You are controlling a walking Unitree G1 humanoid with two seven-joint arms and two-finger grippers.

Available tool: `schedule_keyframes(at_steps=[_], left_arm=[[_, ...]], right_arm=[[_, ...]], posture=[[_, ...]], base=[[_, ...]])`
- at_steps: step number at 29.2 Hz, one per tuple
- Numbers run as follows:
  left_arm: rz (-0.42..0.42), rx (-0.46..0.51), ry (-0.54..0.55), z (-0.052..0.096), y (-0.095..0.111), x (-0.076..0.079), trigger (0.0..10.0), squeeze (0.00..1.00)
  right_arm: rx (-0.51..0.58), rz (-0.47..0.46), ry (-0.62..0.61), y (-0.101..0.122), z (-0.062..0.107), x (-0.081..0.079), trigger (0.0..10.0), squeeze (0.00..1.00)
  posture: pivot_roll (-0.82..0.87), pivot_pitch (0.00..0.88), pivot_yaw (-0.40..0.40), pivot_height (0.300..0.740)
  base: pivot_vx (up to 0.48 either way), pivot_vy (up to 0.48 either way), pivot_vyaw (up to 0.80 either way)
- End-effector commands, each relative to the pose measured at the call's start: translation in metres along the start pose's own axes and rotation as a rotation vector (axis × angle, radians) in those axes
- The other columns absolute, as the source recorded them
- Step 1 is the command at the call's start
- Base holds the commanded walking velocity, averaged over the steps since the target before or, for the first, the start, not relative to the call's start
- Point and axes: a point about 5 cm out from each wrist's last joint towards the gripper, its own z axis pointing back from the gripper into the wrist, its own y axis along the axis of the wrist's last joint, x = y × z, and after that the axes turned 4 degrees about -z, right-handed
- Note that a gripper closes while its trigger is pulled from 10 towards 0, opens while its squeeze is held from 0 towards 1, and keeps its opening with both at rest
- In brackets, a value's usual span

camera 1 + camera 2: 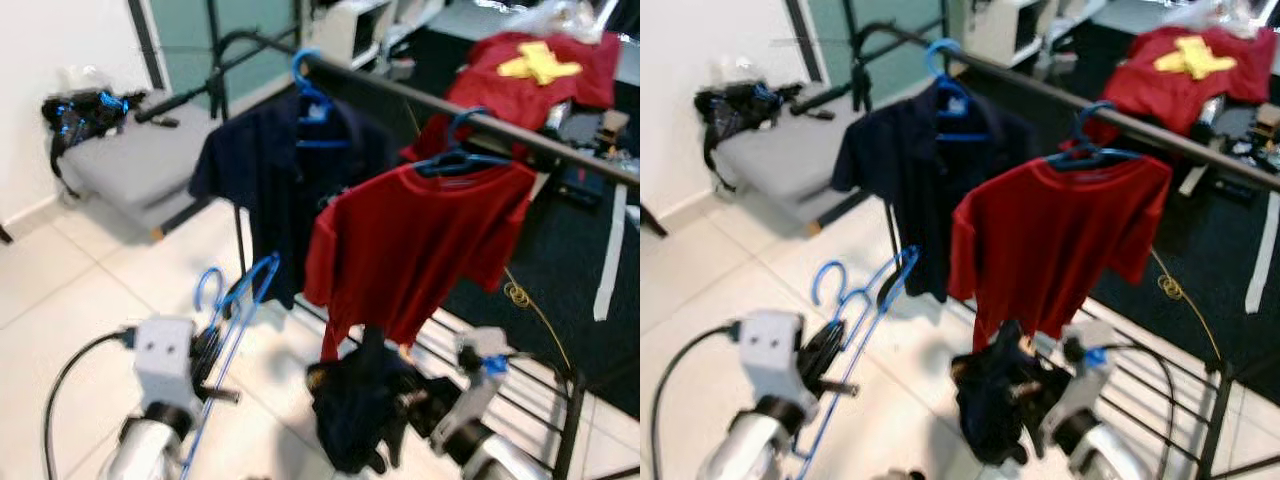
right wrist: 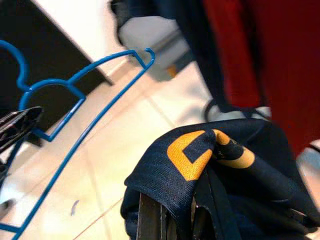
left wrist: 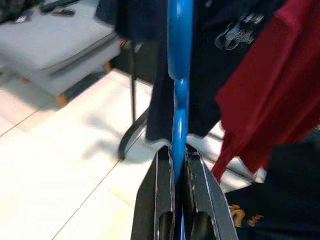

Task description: Hang hanger

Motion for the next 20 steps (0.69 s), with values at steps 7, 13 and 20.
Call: schedule_keyframes(at_steps=[7,13,20], left_arm=[[0.029,-0.014,-0.045,0.0005,-0.0026,0.0014,10.0,0.0],[0.045,-0.016,-0.06,-0.0008,-0.0023,0.0,10.0,0.0],[0.079,-0.001,-0.08,-0.0047,0.0,-0.0006,10.0,0.0]], right_arm=[[0.018,-0.019,-0.003,0.0016,0.003,0.0014,10.0,0.0],[0.02,-0.026,0.002,0.0015,0.0039,0.0,10.0,0.0],[0.027,-0.036,0.032,0.0047,-0.0007,-0.0041,10.0,0.0]], posture=[[0.04,0.201,-0.041,0.74],[0.03,0.206,-0.038,0.74],[0.04,0.206,-0.041,0.74]], base=[[0.0,0.0,0.73],[0.0,0.0,0.72],[0.0,0.0,0.72]])
